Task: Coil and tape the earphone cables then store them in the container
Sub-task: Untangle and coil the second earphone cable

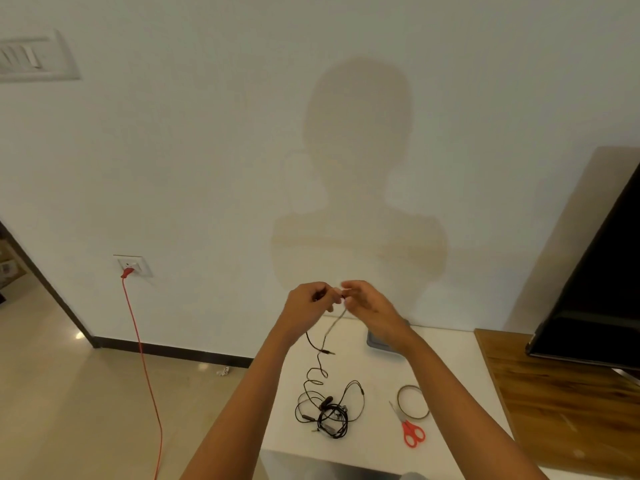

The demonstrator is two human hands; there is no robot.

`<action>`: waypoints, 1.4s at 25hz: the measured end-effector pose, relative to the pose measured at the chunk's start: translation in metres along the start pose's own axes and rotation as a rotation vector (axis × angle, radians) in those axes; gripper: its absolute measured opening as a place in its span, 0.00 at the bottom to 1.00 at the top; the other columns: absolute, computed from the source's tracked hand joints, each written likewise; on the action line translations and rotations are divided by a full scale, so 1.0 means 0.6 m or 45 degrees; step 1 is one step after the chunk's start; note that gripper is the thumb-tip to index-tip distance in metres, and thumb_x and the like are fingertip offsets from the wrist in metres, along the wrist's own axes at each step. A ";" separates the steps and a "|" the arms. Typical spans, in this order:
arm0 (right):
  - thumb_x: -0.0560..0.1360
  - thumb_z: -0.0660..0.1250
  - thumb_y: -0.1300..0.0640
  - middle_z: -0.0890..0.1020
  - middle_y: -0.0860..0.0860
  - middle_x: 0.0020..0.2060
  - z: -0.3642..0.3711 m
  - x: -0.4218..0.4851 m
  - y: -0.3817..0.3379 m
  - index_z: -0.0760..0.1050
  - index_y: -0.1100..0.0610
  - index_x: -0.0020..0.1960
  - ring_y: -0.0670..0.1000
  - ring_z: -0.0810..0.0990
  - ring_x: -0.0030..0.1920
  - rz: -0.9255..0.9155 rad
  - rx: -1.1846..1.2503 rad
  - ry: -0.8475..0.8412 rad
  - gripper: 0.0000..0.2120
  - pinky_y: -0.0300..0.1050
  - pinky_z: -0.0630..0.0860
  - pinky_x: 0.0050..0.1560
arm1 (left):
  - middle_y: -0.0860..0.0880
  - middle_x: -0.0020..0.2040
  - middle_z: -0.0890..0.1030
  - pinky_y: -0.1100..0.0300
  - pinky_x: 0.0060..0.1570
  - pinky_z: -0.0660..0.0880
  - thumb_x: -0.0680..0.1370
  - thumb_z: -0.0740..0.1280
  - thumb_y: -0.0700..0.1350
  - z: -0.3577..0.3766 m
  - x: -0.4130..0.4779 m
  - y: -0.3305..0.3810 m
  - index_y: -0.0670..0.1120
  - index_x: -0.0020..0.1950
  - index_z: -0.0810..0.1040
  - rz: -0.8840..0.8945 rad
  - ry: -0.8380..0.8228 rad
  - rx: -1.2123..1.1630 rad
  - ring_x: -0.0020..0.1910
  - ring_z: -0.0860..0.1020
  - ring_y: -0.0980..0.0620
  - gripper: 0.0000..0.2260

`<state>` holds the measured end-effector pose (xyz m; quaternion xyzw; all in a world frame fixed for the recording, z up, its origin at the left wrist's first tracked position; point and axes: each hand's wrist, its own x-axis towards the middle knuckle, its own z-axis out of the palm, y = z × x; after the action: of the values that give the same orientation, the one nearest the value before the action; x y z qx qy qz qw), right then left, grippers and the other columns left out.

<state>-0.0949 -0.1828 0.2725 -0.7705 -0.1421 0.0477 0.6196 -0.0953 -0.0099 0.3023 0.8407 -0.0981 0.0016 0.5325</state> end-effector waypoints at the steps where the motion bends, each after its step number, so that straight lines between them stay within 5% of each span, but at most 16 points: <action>1: 0.79 0.63 0.57 0.83 0.53 0.50 0.006 0.003 -0.008 0.74 0.60 0.60 0.50 0.82 0.50 -0.007 0.004 -0.060 0.12 0.41 0.78 0.55 | 0.55 0.31 0.79 0.70 0.31 0.66 0.79 0.65 0.48 0.003 -0.001 0.004 0.50 0.37 0.81 0.014 -0.034 0.014 0.27 0.71 0.61 0.12; 3: 0.78 0.65 0.59 0.82 0.53 0.37 0.000 0.004 -0.021 0.77 0.62 0.52 0.49 0.81 0.36 -0.005 -0.050 0.003 0.07 0.45 0.79 0.42 | 0.55 0.28 0.76 0.67 0.30 0.64 0.79 0.64 0.52 -0.007 -0.003 0.005 0.51 0.35 0.79 -0.015 -0.084 0.066 0.27 0.68 0.58 0.14; 6: 0.77 0.66 0.58 0.79 0.50 0.31 -0.035 0.004 -0.014 0.79 0.58 0.44 0.42 0.72 0.26 -0.040 -0.170 0.374 0.05 0.41 0.71 0.29 | 0.56 0.27 0.72 0.66 0.30 0.63 0.80 0.60 0.54 -0.038 -0.012 -0.011 0.49 0.33 0.76 -0.172 -0.273 0.010 0.26 0.65 0.57 0.18; 9: 0.76 0.67 0.57 0.81 0.49 0.31 -0.048 0.008 0.002 0.80 0.52 0.42 0.40 0.73 0.25 0.030 -0.161 0.588 0.06 0.40 0.71 0.30 | 0.54 0.28 0.69 0.66 0.28 0.59 0.82 0.58 0.52 -0.048 -0.020 -0.007 0.48 0.36 0.73 -0.312 -0.395 -0.527 0.25 0.61 0.57 0.17; 12: 0.76 0.67 0.58 0.82 0.50 0.31 -0.009 -0.003 0.010 0.80 0.50 0.39 0.38 0.75 0.26 0.096 -0.298 0.408 0.09 0.40 0.74 0.33 | 0.53 0.30 0.77 0.69 0.26 0.67 0.82 0.56 0.51 -0.028 -0.012 0.026 0.46 0.39 0.72 -0.266 -0.197 -1.046 0.26 0.71 0.59 0.15; 14: 0.78 0.64 0.53 0.80 0.49 0.30 0.023 -0.022 0.003 0.80 0.51 0.38 0.38 0.74 0.24 0.086 -0.388 0.167 0.11 0.39 0.74 0.29 | 0.46 0.39 0.84 0.63 0.37 0.80 0.82 0.56 0.51 -0.015 0.001 0.039 0.44 0.39 0.73 -0.205 -0.051 -1.193 0.38 0.83 0.53 0.16; 16: 0.79 0.62 0.49 0.80 0.48 0.29 0.041 -0.044 -0.011 0.80 0.52 0.38 0.40 0.75 0.25 0.045 -0.430 -0.046 0.14 0.38 0.74 0.28 | 0.42 0.46 0.85 0.48 0.52 0.80 0.82 0.57 0.51 -0.008 0.012 0.039 0.44 0.38 0.74 -0.145 0.022 -1.169 0.52 0.83 0.45 0.17; 18: 0.79 0.61 0.47 0.79 0.48 0.28 0.043 -0.062 -0.026 0.79 0.53 0.36 0.41 0.75 0.25 -0.017 -0.444 -0.173 0.17 0.36 0.72 0.29 | 0.45 0.49 0.86 0.48 0.50 0.76 0.81 0.58 0.53 -0.014 0.015 0.035 0.46 0.35 0.75 -0.083 0.089 -0.899 0.57 0.81 0.49 0.18; 22: 0.79 0.62 0.62 0.76 0.44 0.27 0.008 -0.065 -0.072 0.76 0.58 0.35 0.43 0.70 0.27 -0.198 -0.065 0.078 0.14 0.34 0.66 0.30 | 0.49 0.49 0.86 0.61 0.38 0.67 0.81 0.60 0.51 -0.036 0.003 0.030 0.47 0.35 0.77 -0.037 0.032 -0.436 0.47 0.80 0.66 0.17; 26: 0.77 0.65 0.62 0.80 0.43 0.32 -0.030 -0.026 -0.113 0.79 0.58 0.39 0.43 0.72 0.30 -0.374 -0.153 0.359 0.09 0.35 0.68 0.36 | 0.46 0.46 0.86 0.59 0.35 0.65 0.82 0.60 0.50 -0.033 -0.014 0.027 0.48 0.39 0.81 -0.136 -0.238 -0.373 0.49 0.82 0.56 0.16; 30: 0.75 0.68 0.55 0.84 0.49 0.37 -0.038 0.006 -0.112 0.82 0.54 0.42 0.54 0.81 0.39 -0.323 -0.112 0.527 0.06 0.50 0.77 0.42 | 0.46 0.39 0.84 0.52 0.41 0.75 0.83 0.57 0.49 -0.020 -0.025 0.031 0.46 0.41 0.78 -0.200 -0.464 -0.611 0.50 0.84 0.46 0.16; 32: 0.74 0.70 0.55 0.85 0.49 0.38 -0.034 0.016 -0.097 0.83 0.51 0.40 0.55 0.82 0.43 -0.237 -0.079 0.572 0.05 0.52 0.78 0.48 | 0.48 0.35 0.81 0.39 0.48 0.77 0.82 0.56 0.49 -0.016 -0.033 0.041 0.45 0.40 0.75 -0.219 -0.524 -0.870 0.44 0.85 0.48 0.15; 35: 0.73 0.69 0.56 0.84 0.46 0.33 -0.004 0.013 -0.058 0.81 0.44 0.35 0.56 0.82 0.40 -0.093 -0.158 0.430 0.11 0.54 0.77 0.45 | 0.46 0.37 0.83 0.29 0.49 0.74 0.82 0.56 0.49 -0.014 -0.033 0.061 0.45 0.37 0.73 -0.184 -0.443 -1.282 0.47 0.84 0.46 0.16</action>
<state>-0.0923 -0.1765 0.3074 -0.7987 -0.0664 -0.1136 0.5872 -0.1197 -0.0142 0.3367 0.4738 -0.1154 -0.2217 0.8444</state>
